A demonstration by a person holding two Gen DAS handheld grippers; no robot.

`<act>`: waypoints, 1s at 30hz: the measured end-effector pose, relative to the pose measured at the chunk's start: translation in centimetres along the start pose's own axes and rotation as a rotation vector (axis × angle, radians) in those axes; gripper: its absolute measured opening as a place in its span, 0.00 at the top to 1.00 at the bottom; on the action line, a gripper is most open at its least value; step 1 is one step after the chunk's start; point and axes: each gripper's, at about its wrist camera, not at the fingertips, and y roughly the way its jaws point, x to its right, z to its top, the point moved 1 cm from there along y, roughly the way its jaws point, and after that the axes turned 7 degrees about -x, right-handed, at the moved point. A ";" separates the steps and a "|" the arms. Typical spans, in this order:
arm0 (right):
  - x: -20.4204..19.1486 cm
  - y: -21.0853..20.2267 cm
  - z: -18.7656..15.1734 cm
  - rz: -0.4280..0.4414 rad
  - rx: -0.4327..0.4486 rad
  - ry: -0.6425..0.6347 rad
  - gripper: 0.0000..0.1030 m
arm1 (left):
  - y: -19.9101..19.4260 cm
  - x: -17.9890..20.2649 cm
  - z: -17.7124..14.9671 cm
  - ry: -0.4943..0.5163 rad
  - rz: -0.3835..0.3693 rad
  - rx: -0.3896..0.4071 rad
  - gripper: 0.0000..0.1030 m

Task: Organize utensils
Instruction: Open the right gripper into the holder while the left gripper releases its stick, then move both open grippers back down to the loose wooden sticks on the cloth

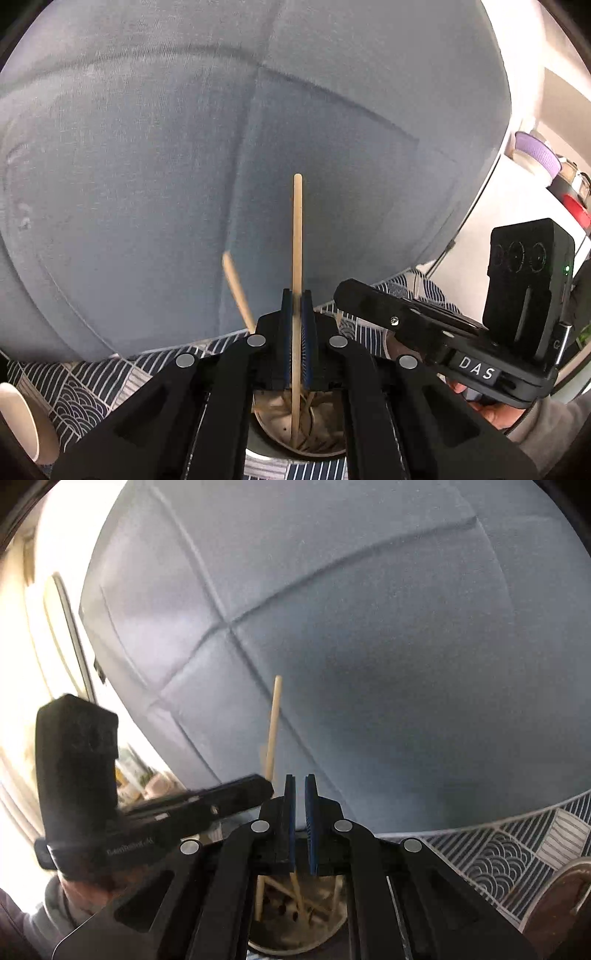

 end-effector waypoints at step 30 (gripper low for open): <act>-2.2 -6.8 -2.1 -0.091 -0.035 0.009 0.75 | -7.6 0.1 -3.9 -0.070 0.102 -0.016 0.44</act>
